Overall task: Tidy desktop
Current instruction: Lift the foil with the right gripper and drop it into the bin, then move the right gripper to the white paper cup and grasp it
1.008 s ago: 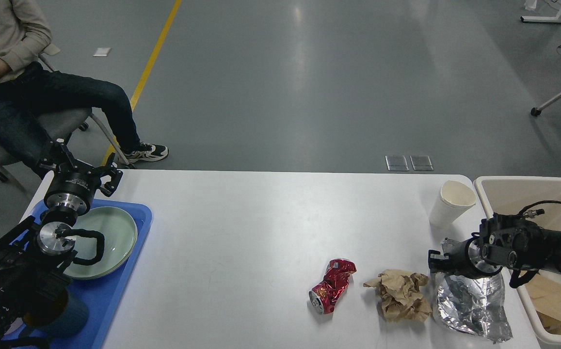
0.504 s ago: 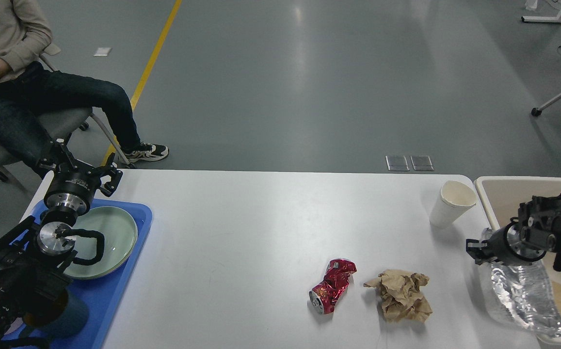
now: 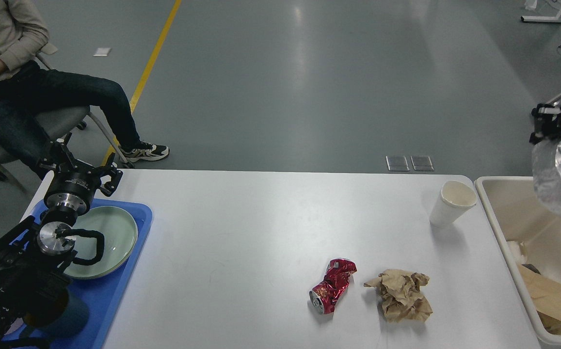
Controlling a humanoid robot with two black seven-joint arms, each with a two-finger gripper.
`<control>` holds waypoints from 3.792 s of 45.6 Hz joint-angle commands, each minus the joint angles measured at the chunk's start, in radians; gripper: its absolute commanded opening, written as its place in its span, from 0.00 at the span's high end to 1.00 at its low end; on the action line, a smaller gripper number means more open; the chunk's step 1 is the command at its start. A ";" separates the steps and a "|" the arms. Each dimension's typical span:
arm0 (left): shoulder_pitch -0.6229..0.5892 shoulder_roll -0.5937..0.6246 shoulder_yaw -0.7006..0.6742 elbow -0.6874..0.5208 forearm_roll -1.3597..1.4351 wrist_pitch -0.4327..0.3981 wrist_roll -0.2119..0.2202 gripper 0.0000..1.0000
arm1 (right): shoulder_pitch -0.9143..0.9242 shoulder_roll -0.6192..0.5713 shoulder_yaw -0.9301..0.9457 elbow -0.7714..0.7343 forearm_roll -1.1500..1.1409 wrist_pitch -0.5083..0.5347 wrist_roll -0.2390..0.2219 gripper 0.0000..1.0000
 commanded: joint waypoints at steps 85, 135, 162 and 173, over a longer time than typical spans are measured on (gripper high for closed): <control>0.000 0.000 0.000 0.000 0.000 0.000 0.000 0.04 | 0.008 0.076 -0.032 0.134 0.017 0.062 -0.009 0.00; 0.000 0.000 0.000 0.000 0.000 0.000 0.000 0.04 | -0.627 0.181 0.221 -0.157 0.189 -0.565 -0.012 0.00; 0.000 0.000 0.000 0.000 0.000 0.000 0.000 0.04 | -0.681 0.233 0.248 -0.171 0.192 -0.620 -0.012 0.08; 0.000 0.000 0.000 0.000 0.000 0.000 0.000 0.04 | -0.685 0.253 0.241 -0.175 0.192 -0.635 -0.014 0.46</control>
